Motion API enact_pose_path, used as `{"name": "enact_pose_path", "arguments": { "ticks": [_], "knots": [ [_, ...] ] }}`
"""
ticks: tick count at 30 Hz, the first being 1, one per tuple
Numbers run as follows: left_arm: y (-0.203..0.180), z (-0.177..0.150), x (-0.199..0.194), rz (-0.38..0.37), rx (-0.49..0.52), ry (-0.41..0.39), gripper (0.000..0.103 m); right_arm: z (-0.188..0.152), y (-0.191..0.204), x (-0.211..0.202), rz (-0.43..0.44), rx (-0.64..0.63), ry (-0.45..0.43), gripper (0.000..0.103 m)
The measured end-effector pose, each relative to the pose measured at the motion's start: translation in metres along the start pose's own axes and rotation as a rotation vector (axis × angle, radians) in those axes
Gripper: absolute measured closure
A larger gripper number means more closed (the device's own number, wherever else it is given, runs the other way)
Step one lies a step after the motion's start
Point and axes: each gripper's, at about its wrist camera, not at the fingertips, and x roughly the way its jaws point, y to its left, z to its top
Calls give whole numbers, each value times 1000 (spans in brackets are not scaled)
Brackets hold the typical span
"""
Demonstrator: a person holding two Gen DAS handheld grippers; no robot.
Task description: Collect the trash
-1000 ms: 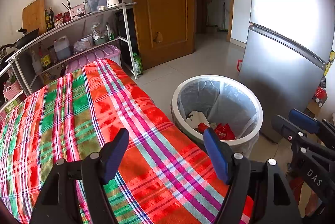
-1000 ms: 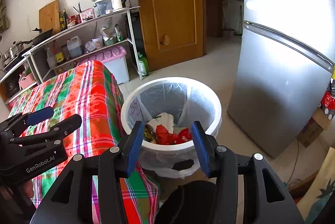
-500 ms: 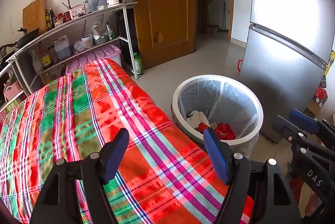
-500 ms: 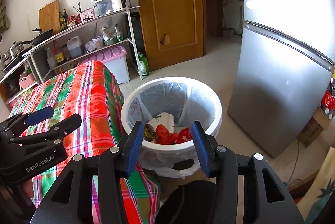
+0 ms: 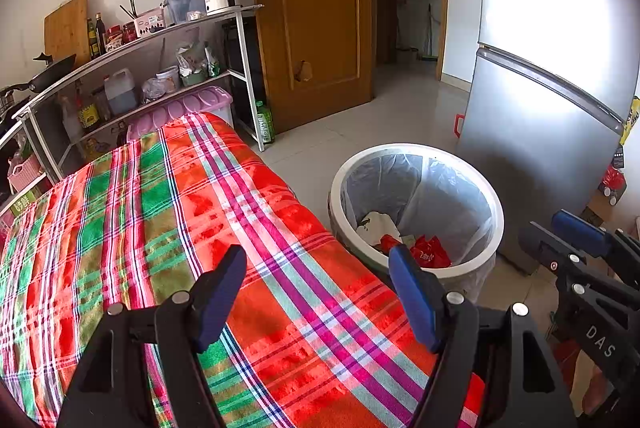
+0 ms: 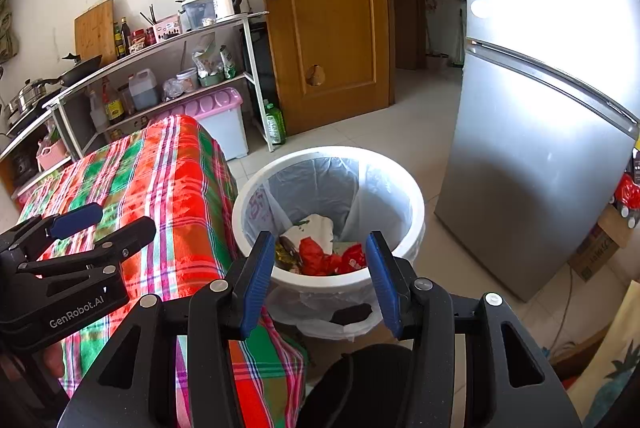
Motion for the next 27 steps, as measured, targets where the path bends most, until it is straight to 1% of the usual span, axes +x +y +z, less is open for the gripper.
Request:
{"name": "enact_pose_path", "arguments": {
  "ticks": [27],
  "knots": [
    [1,-2,3,-9,-3,2,28,0,0,1,3,1,1,55]
  ]
}}
